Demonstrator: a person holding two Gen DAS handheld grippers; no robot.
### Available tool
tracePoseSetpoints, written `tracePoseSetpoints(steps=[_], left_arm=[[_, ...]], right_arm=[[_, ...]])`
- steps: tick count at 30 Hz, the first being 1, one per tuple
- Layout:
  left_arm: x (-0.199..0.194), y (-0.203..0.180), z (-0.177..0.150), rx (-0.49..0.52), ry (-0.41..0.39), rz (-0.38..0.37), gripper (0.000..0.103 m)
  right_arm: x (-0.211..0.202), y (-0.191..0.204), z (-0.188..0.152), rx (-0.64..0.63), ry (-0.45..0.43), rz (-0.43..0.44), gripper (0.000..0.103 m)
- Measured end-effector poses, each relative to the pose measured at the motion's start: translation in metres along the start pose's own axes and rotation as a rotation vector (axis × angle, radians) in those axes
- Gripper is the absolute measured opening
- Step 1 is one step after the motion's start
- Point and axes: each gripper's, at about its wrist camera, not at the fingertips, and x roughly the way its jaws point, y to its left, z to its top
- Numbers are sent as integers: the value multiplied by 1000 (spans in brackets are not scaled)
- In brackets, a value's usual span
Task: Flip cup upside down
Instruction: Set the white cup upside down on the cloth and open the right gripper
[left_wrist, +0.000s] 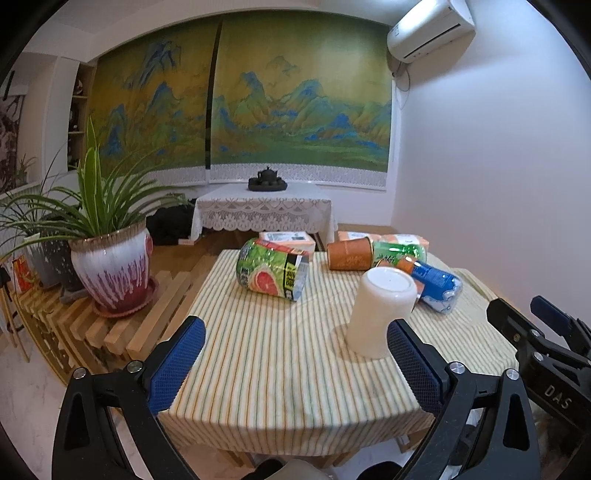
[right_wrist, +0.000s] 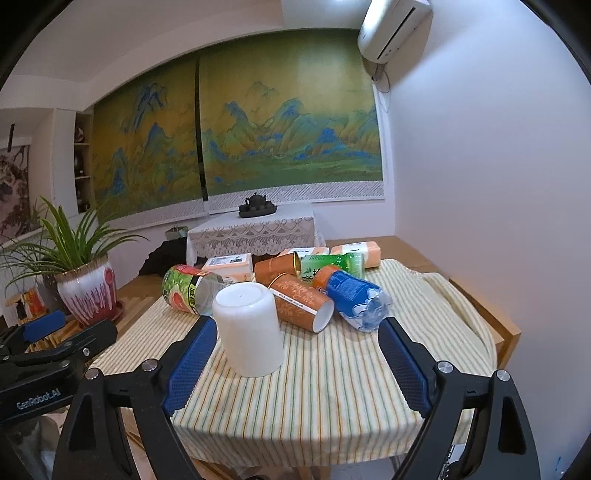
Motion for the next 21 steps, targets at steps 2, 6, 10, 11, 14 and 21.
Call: tracePoseSetpoints(steps=[2, 6, 10, 11, 14, 21], left_arm=[[-3, -3, 1, 10, -16, 5, 102], [-4, -6, 2, 13, -20, -6, 102], [-5, -9, 1, 9, -21, -9, 102], [-6, -9, 1, 10, -21, -8, 102], [-6, -10, 1, 12, -18, -9, 102], [-7, -11, -1, 9, -13, -10, 102]], right_arm=[[-4, -1, 0, 6, -6, -1, 88], [-13, -1, 0, 5, -30, -12, 93], [-17, 1, -1, -1, -40, -13, 97], [-18, 1, -1, 0, -41, -12, 97], [-19, 1, -1, 7, -45, -12, 98], [-19, 1, -1, 20, -48, -15, 99]])
